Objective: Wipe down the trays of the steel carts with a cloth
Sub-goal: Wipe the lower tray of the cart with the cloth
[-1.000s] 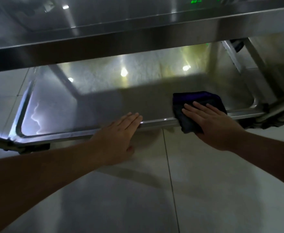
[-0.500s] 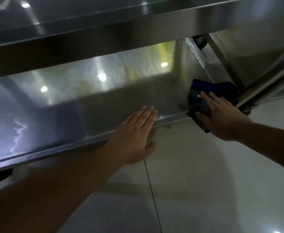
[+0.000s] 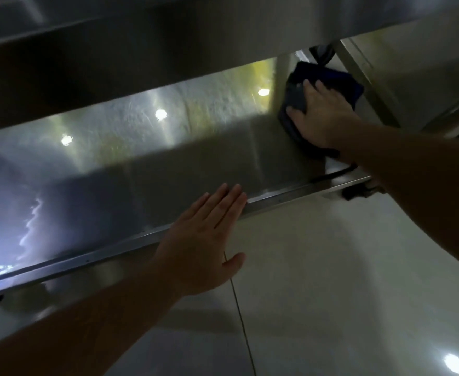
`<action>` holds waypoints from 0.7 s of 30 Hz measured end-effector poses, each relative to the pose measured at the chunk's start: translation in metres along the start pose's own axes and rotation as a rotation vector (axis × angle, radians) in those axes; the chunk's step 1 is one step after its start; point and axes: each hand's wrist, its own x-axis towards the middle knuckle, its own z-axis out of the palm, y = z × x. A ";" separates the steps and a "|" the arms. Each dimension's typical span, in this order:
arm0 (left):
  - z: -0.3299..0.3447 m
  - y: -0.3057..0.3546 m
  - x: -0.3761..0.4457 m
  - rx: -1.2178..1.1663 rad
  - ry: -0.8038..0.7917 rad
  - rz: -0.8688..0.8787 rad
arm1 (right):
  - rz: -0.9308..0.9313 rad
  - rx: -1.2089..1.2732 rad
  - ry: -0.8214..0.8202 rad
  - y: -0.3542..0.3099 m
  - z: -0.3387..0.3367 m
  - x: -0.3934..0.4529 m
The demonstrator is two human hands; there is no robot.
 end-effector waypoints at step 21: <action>-0.003 -0.007 0.002 -0.019 -0.002 0.003 | 0.170 -0.003 0.070 0.012 0.008 0.003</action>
